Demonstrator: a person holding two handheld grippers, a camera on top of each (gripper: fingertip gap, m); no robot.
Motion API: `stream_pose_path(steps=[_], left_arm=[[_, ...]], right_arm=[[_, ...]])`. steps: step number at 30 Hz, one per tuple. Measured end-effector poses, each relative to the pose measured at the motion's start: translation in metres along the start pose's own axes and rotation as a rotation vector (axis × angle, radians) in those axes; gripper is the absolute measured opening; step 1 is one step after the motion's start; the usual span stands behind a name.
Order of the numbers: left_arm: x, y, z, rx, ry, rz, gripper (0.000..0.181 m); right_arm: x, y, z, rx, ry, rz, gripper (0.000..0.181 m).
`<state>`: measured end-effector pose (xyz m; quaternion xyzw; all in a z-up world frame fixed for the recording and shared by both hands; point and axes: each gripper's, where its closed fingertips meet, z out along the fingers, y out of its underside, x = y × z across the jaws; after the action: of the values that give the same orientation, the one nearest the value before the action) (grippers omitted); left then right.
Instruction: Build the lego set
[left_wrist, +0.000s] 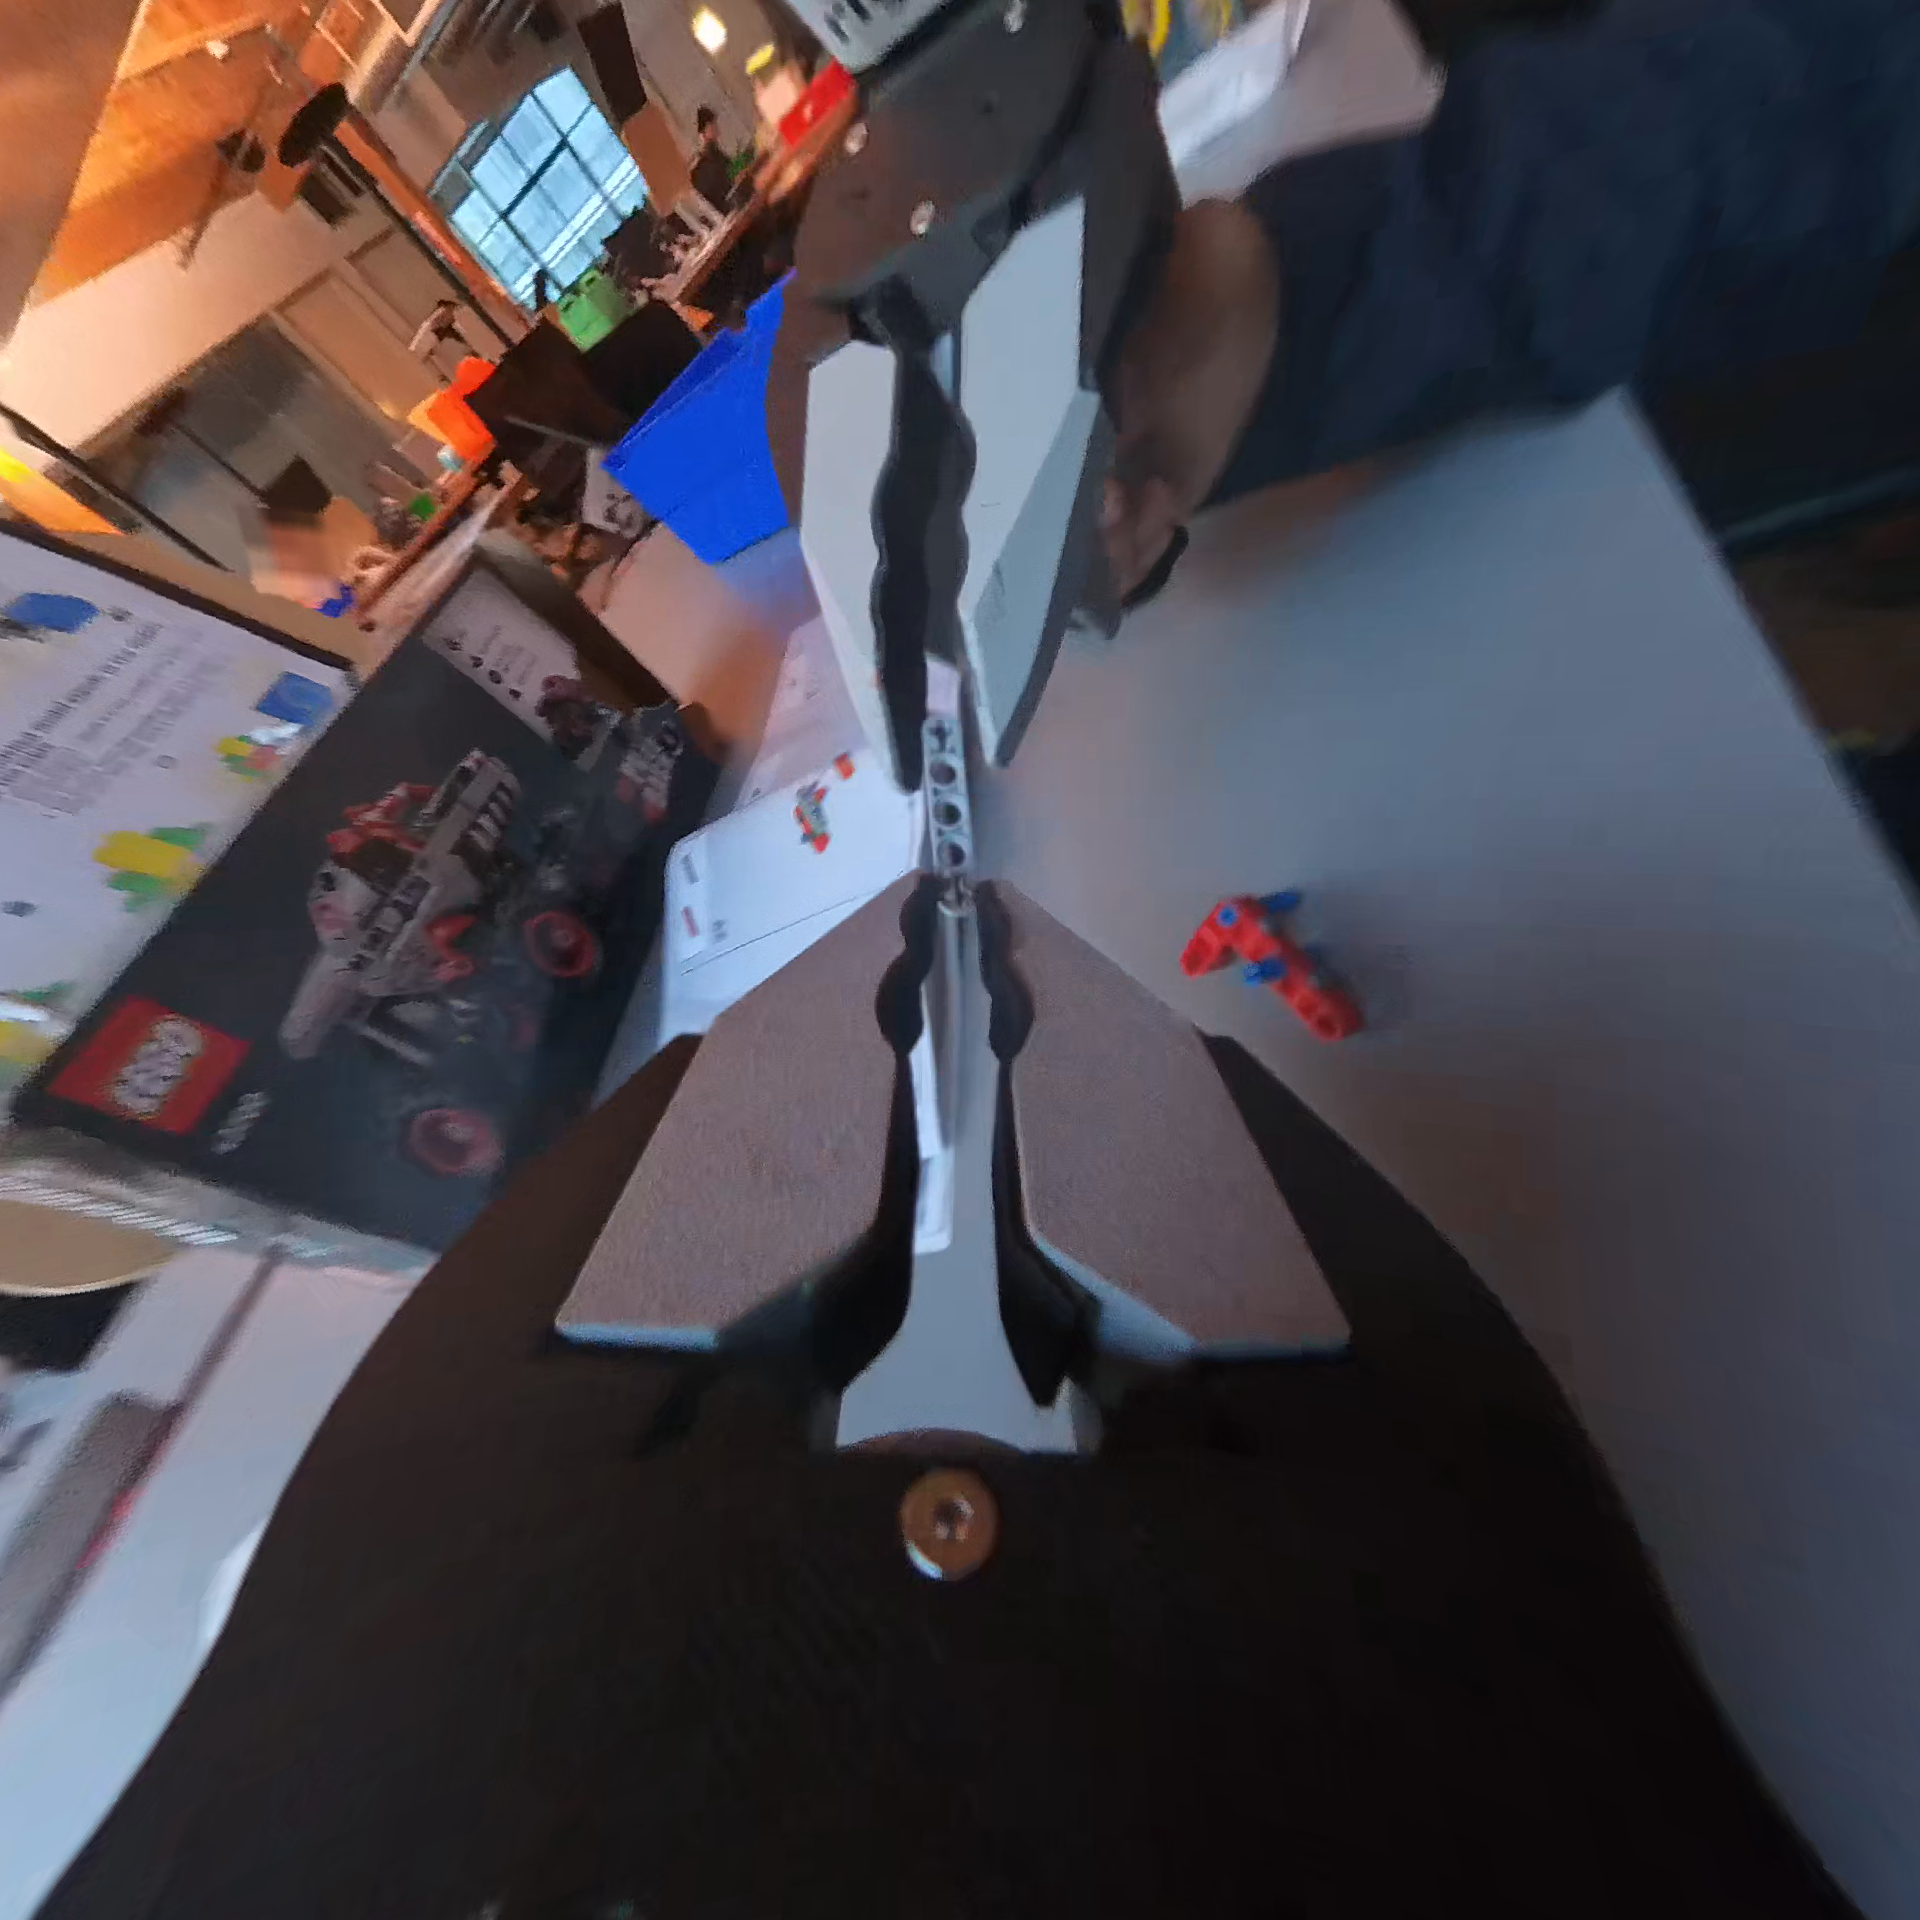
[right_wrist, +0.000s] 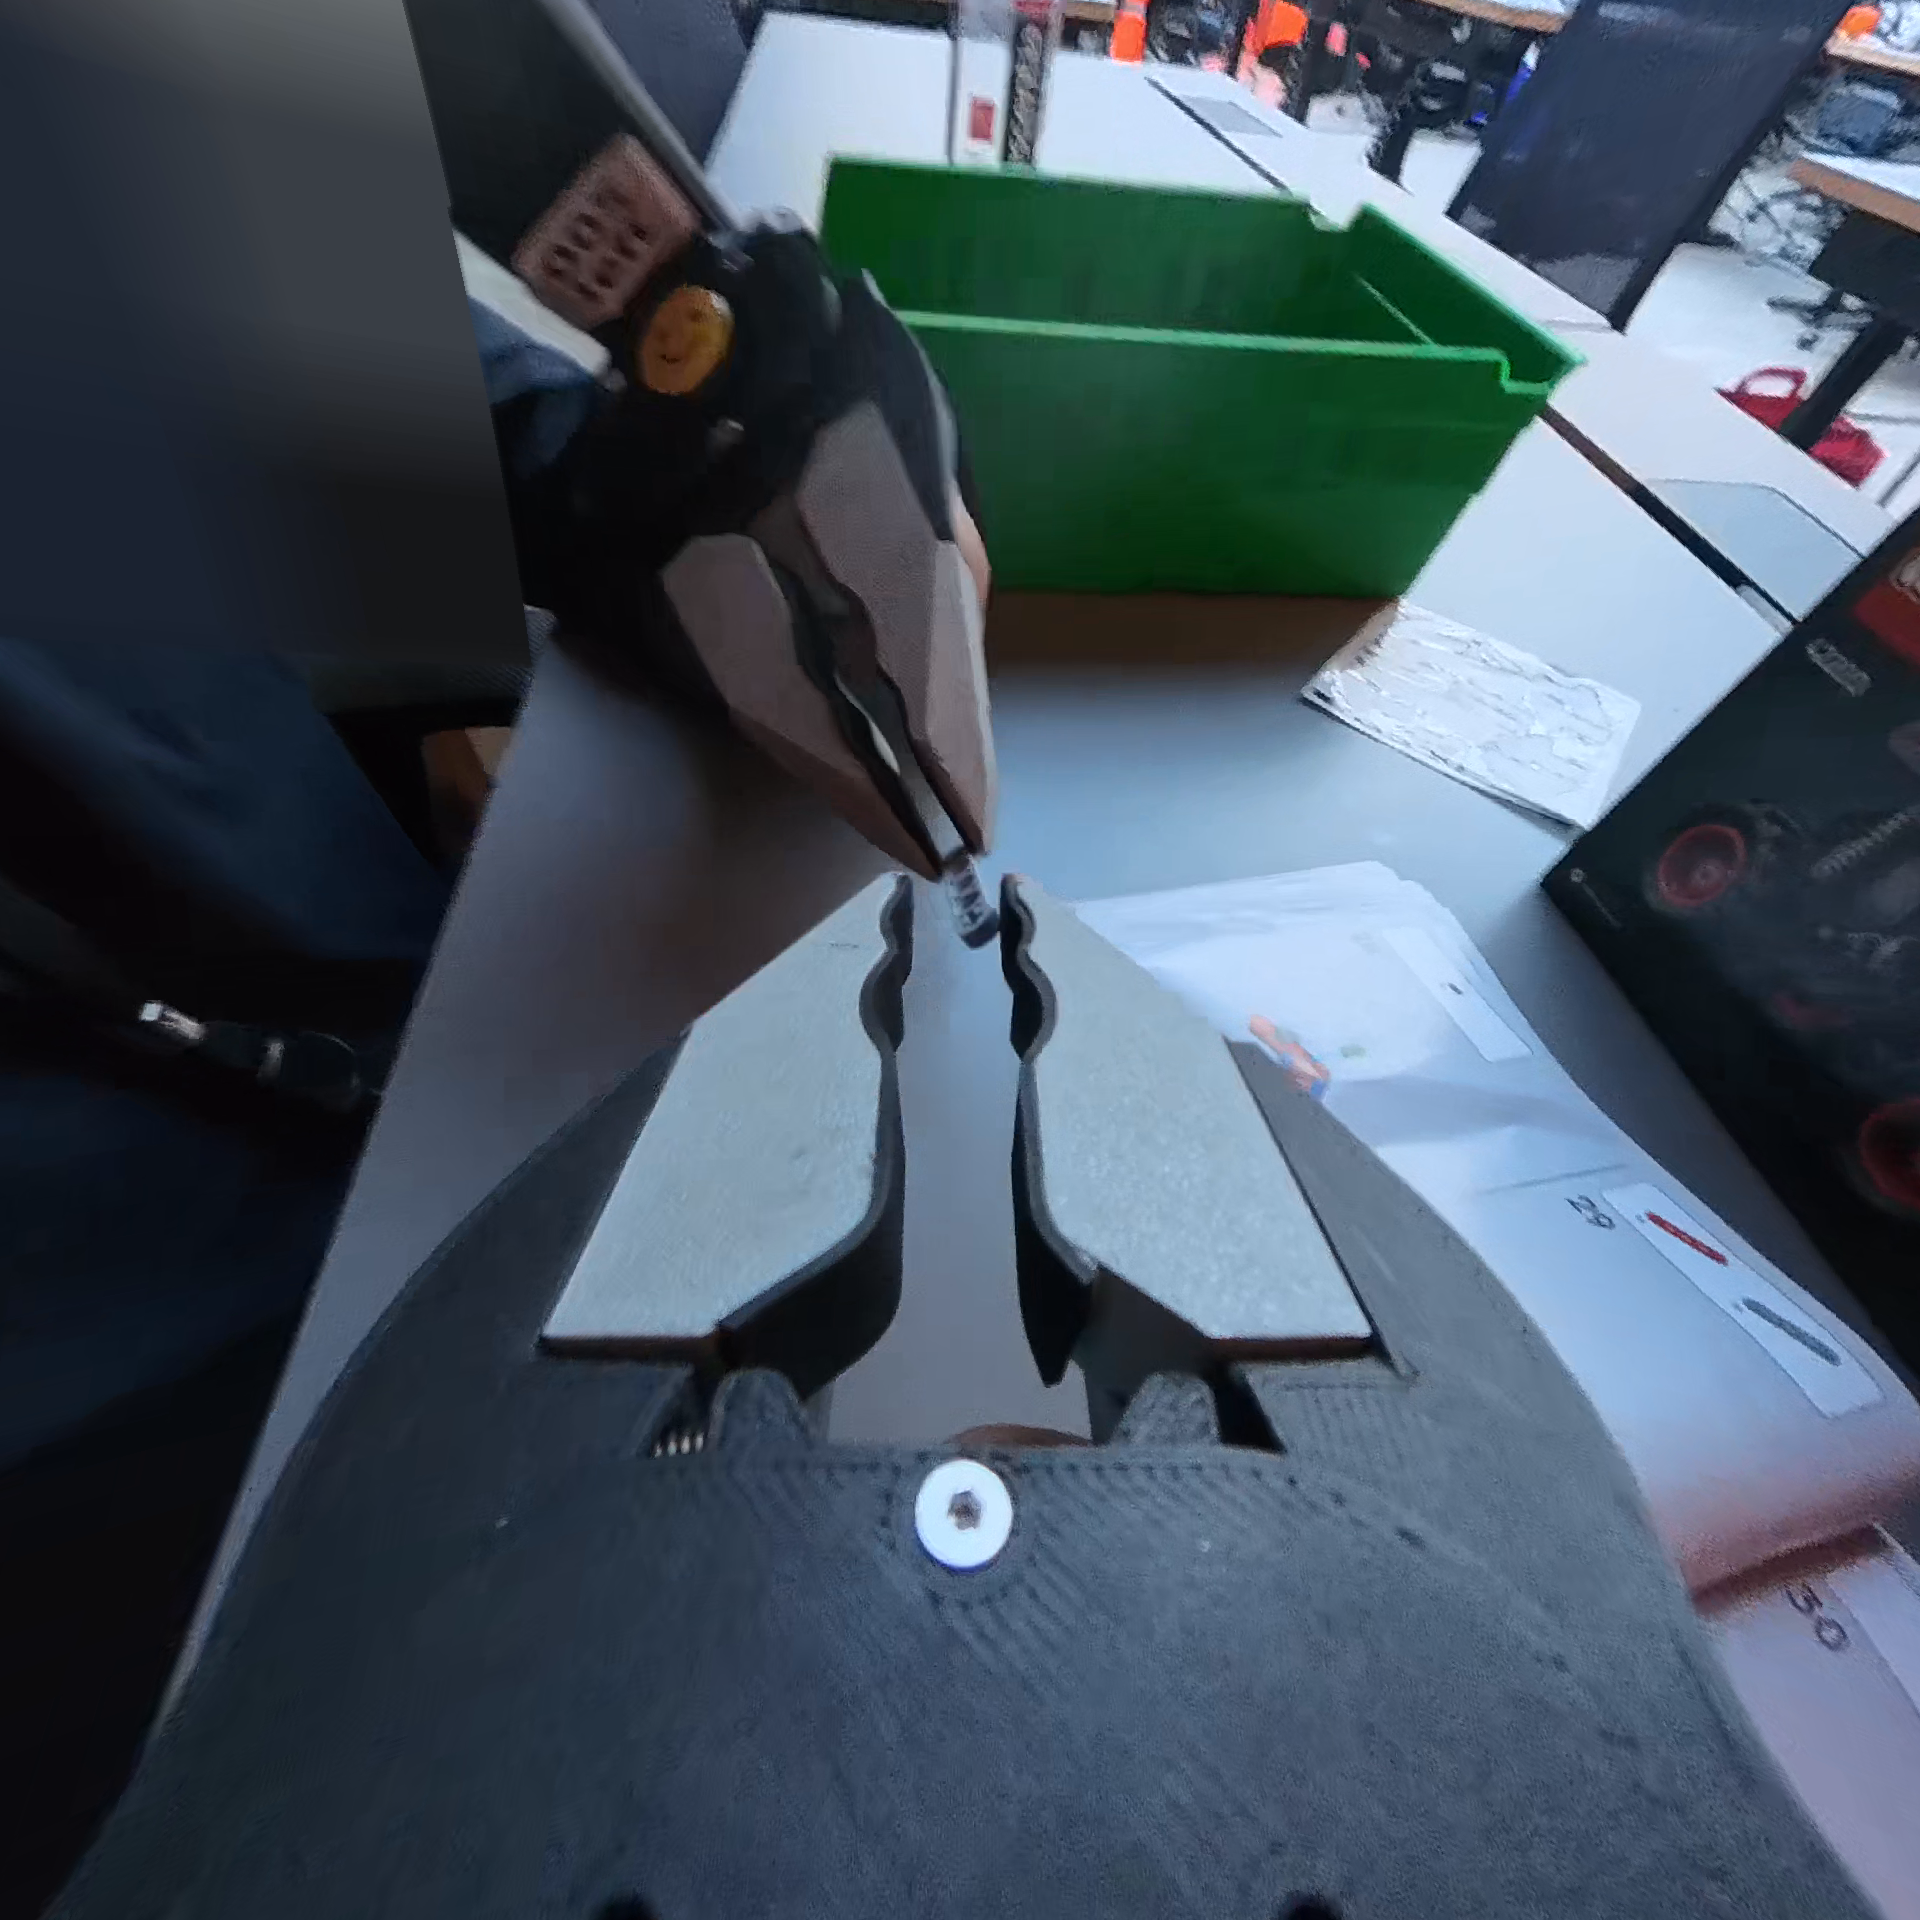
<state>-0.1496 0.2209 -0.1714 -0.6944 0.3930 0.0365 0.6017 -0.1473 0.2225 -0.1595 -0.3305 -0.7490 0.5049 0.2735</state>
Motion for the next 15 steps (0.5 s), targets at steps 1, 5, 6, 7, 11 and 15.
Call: stream_pose_path(steps=[1, 5, 6, 7, 11, 15], left_arm=[[0.002, -0.005, -0.001, 0.036, 0.029, -0.051, 0.004], [0.003, -0.021, -0.006, 0.146, 0.097, -0.178, 0.004], [0.002, -0.023, -0.006, 0.155, 0.11, -0.212, 0.004], [0.003, -0.024, -0.006, 0.164, 0.133, -0.251, 0.004], [0.013, -0.016, -0.001, 0.103, 0.267, -0.447, 0.004], [0.018, -0.01, 0.001, 0.065, 0.378, -0.674, 0.004]], right_arm=[[-0.004, -0.005, -0.003, 0.024, -0.021, -0.001, 0.012], [-0.014, -0.021, -0.014, 0.11, -0.106, 0.044, 0.014], [-0.015, -0.023, -0.015, 0.12, -0.115, 0.049, 0.016], [-0.016, -0.023, -0.016, 0.119, -0.12, 0.046, 0.018], [-0.017, -0.014, -0.01, 0.053, -0.09, 0.0, 0.014], [-0.018, -0.002, -0.004, -0.024, -0.071, -0.046, 0.01]])
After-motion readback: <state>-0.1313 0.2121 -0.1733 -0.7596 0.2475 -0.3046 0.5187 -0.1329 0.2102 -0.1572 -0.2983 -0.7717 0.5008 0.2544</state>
